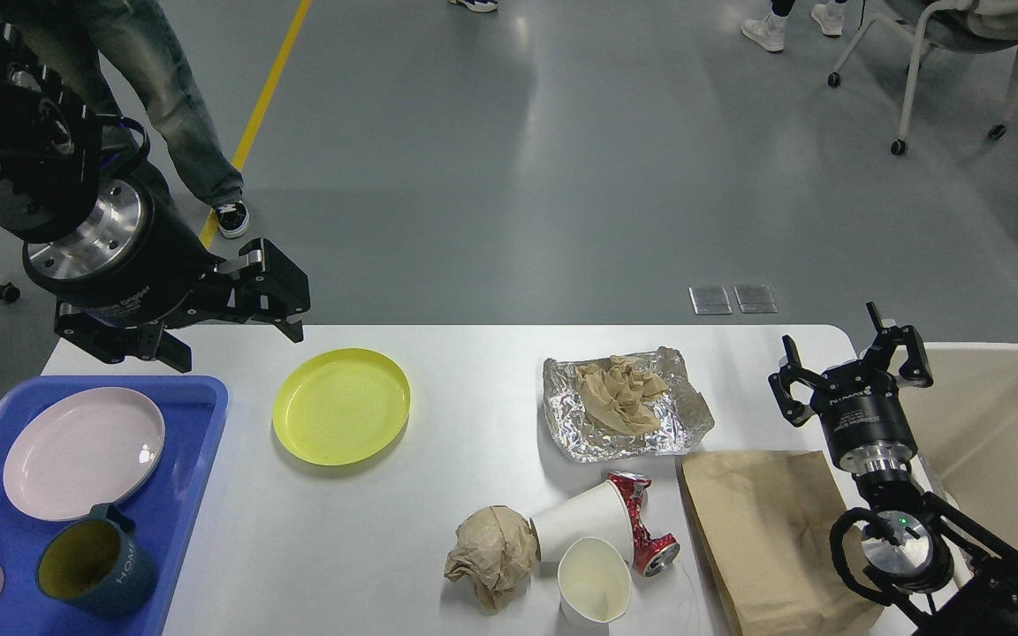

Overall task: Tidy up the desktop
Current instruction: 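Raise the left gripper and move it toward the yellow plate, then grasp the rim of the yellow plate with the left gripper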

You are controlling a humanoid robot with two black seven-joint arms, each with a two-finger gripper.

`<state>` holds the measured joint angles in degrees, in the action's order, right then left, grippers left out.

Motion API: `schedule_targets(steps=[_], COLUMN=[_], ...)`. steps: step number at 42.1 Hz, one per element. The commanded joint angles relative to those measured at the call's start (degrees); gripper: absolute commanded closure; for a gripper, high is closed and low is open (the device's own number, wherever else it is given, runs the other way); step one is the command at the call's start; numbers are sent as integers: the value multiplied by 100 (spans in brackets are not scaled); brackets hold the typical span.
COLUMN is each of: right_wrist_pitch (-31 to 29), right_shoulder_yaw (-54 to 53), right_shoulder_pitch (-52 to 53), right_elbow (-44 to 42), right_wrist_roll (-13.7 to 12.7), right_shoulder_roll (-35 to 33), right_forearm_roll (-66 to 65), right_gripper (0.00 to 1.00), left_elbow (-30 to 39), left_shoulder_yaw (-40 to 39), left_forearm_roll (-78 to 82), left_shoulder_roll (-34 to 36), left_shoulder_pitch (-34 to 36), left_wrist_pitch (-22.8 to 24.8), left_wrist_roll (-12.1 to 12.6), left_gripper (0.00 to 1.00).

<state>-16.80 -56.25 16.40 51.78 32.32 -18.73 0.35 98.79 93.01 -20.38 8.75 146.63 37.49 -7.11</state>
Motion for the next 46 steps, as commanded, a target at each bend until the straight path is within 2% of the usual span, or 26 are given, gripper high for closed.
schedule_targets(steps=[1,4,12,21,30,37,40,42,43,44,46], right_wrist_pitch=[1,1,1,-8,1,1,1,1,1,1,-8], right_shoulder_yaw=[0,0,0,0,0,0,0,0,0,0,0], right_shoulder_pitch=[4,4,4,4,-5,-5,-5,4,-5,3,-5], right_elbow=[8,8,8,8,8,8,8,8,8,8,8], right_wrist_roll=[2,2,2,2,2,-7,-7,2,2,-7,2], right_shoulder_roll=[1,-8,1,1,1,-8,-8,1,1,1,-8], right_forearm_roll=[0,0,0,0,0,0,0,0,0,0,0], right_gripper=[0,0,0,0,0,0,0,0,0,0,0], left_elbow=[-26,-35,-52,-281,-676,-1124,-1352,-1852,-1994,-2326,-2635], left_shoulder_yaw=[-11,-2,-29,-64,-99,-749,-1074,-1686,-1890,-2318,-2699], left_forearm_roll=[78,157,298,-9,-958,-1372,-1556,-1732,-1732,-1732,-1732], left_shoulder_roll=[74,91,206,214,487,803,865,970,1014,1084,1111], left_shoulder_pitch=[-108,-161,-600,-1066,-2242,-3525,-4026,-4797,-5002,-5404,-5766], left_wrist_pitch=[-49,30,-119,-268,-1471,-2508,-3035,-3720,-3853,-4046,-4170], left_wrist_roll=[25,25,-80,-54,-19,60,297,936,1113,1402,1580], left_gripper=[4,4,4,5,5,7,7,7,7,7,6])
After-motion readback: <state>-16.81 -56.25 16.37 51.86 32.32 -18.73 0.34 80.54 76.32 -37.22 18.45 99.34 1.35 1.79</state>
